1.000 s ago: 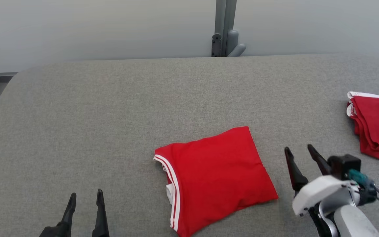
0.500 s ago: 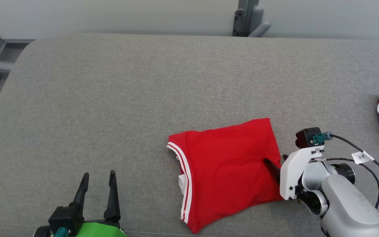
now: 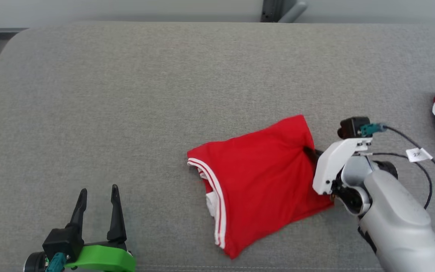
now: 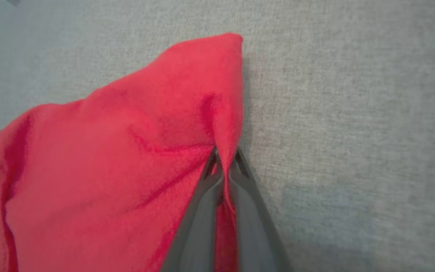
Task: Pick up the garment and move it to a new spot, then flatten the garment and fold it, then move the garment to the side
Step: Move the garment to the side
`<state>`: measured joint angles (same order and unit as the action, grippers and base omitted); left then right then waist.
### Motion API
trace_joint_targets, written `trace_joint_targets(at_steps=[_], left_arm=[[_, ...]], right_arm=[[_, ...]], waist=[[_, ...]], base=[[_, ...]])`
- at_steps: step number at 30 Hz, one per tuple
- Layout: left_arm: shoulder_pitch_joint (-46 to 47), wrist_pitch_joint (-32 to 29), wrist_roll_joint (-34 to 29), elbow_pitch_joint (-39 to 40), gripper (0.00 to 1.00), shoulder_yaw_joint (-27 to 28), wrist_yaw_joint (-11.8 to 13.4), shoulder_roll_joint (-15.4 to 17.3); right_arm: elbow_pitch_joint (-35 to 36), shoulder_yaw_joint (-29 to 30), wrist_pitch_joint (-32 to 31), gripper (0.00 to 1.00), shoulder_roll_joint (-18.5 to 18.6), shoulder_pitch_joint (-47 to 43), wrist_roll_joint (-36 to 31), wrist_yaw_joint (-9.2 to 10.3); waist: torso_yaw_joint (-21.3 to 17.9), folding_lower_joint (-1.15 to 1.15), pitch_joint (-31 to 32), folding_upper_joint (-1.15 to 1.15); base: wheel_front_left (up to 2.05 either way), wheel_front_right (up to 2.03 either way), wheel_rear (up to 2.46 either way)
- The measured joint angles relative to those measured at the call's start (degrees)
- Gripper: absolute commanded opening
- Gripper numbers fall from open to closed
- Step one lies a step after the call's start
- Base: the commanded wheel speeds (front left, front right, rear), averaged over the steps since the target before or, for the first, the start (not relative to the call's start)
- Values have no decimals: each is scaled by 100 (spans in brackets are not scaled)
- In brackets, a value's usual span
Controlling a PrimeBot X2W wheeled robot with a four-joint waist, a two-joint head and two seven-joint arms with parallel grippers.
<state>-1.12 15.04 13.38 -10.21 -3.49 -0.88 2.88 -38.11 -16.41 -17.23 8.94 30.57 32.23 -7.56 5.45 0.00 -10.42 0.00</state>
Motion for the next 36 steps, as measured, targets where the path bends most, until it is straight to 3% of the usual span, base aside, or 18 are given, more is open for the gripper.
trace_joint_targets(at_steps=[9,17,28,36], left_arm=[[322,0,-111,-35,100,-19,-96,-3],[448,0,-199,-99,100,-205,-110,-4],[470,0,-268,-91,100,-244,-78,-8],[419,0,-352,-24,100,-10,-111,-7]], right_arm=[[68,399,172,0,601,840,168,3],[-51,1095,487,0,1113,1218,242,7],[-221,1830,514,0,1399,1880,-36,7],[-199,2391,64,0,1651,1860,-238,7]], waist=[[-795,0,-89,0],[-1418,0,-249,0],[-1354,0,-602,0],[-1224,0,-647,0]], base=[[0,0,0],[0,0,0],[0,0,0],[0,0,0]])
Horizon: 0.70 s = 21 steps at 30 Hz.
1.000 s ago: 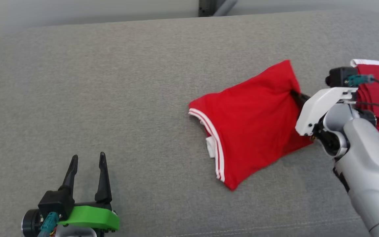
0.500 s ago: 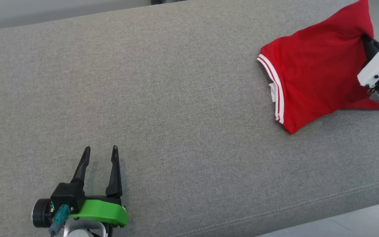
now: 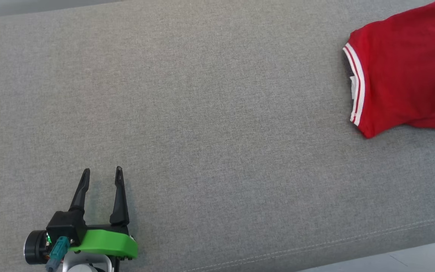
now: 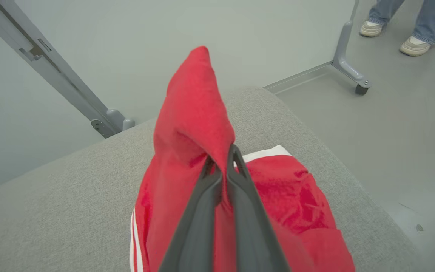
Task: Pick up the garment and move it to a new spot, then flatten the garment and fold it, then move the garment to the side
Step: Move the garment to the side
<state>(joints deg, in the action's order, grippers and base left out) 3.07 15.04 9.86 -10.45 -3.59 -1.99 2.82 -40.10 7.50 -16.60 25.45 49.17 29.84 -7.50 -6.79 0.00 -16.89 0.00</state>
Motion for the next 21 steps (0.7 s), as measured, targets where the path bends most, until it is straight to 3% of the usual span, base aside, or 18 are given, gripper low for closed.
trace_joint_targets(at_steps=[3,4,6,13,16,21], left_arm=[[-1,0,-1,11,100,7,-10,0],[-5,0,-3,11,100,7,-11,0],[-8,0,-11,2,100,4,-32,0],[-16,0,64,-10,100,-26,-23,0],[-129,0,144,12,100,-9,32,1],[-222,1,241,165,100,105,86,0]], right_arm=[[-47,238,-37,0,126,-160,-197,0],[-114,345,0,12,133,-205,-291,0],[-250,499,167,100,137,-305,-571,0],[-344,809,1653,100,-53,-688,-1394,1],[-83,548,2380,100,-226,-1015,-1615,0],[423,118,2876,100,-480,-1435,-1613,0]], waist=[[14,0,38,0],[14,0,56,0],[15,0,82,0],[133,0,152,0],[190,0,211,0],[211,0,340,0]], base=[[0,0,0],[0,0,0],[0,0,0],[0,0,0],[0,0,0],[0,0,0]])
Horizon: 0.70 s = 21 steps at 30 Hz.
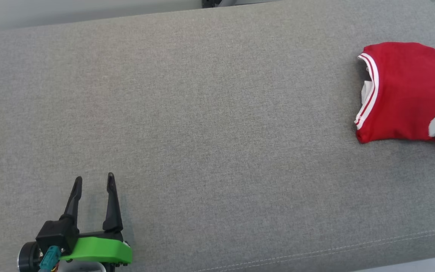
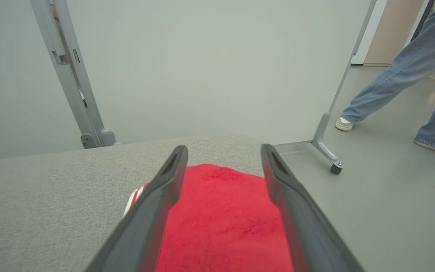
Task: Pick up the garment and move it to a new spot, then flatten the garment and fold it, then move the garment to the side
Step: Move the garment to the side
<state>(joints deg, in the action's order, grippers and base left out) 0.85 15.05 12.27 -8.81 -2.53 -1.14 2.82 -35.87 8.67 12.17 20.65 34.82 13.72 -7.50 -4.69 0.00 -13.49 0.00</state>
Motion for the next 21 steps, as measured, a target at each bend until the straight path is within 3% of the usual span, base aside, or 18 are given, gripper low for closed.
trace_joint_targets(at_steps=[3,9,13,21], left_arm=[[-49,-1,75,126,100,96,37,1],[-236,-1,180,182,100,297,37,0],[-381,-2,175,40,100,407,-5,0],[-389,-1,132,-229,100,432,-98,1]], right_arm=[[456,-558,67,100,-143,-450,356,-4],[1374,-1245,230,100,-81,-1482,824,0],[1645,-1305,265,100,-143,-2081,656,1],[2138,-1213,282,100,-776,-2937,21,-2]], waist=[[26,0,119,0],[143,0,415,0],[242,0,611,0],[517,0,900,0]], base=[[0,0,0],[0,0,0],[0,0,0],[0,0,0]])
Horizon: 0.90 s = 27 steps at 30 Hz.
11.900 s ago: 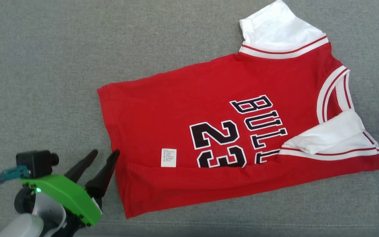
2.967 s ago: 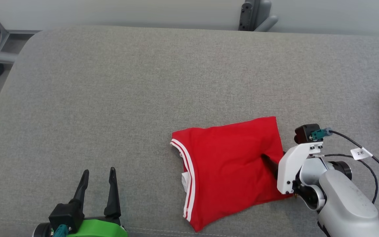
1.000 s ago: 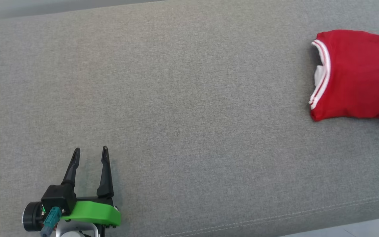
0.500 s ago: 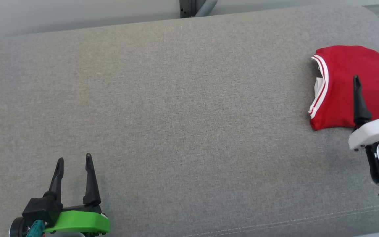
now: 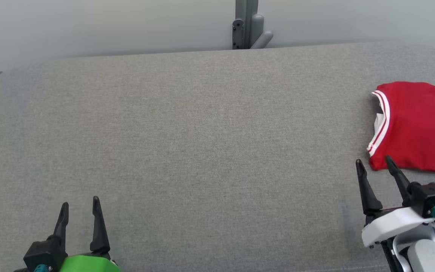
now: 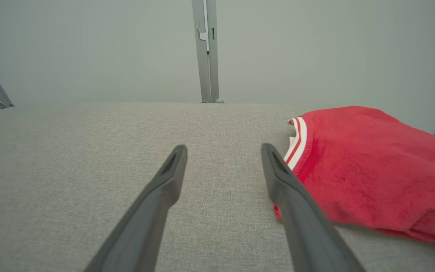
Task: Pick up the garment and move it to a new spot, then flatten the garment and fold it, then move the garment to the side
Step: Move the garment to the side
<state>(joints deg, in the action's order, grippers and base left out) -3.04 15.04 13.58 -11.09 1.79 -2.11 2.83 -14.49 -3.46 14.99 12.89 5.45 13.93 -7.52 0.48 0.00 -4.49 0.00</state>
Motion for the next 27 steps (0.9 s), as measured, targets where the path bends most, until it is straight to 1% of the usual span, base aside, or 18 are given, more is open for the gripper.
trace_joint_targets(at_steps=[3,4,5,7,9,12,14,19,27], left_arm=[[16,0,19,-76,100,-13,-48,0],[16,0,19,-76,100,-13,-48,0],[24,0,18,-126,100,-29,-91,0],[46,0,15,-168,100,-22,-120,0],[48,0,14,-193,100,-4,-142,0],[47,0,14,-214,100,9,-155,0],[46,0,14,-233,100,7,-216,0],[46,0,14,-316,100,-10,-323,0],[42,0,14,-391,100,26,-378,0]], right_arm=[[108,230,0,100,-276,-190,-298,1],[108,230,0,100,-276,-190,-298,1],[208,417,0,100,-450,-279,-510,0],[279,536,0,100,-563,-353,-730,1],[338,573,0,100,-680,-424,-806,0],[363,614,0,100,-731,-464,-910,0],[391,701,0,100,-764,-485,-1116,1],[400,909,0,100,-875,-516,-1349,1],[382,1025,0,100,-951,-535,-1511,0]], waist=[[90,0,73,0],[90,0,73,0],[131,0,104,0],[142,0,128,0],[119,0,140,0],[94,0,161,0],[70,0,184,0],[22,0,252,0],[-28,0,332,0]], base=[[0,0,0],[0,0,0],[0,0,0],[0,0,0],[0,0,0],[0,0,0],[0,0,0],[0,0,0],[0,0,0]])
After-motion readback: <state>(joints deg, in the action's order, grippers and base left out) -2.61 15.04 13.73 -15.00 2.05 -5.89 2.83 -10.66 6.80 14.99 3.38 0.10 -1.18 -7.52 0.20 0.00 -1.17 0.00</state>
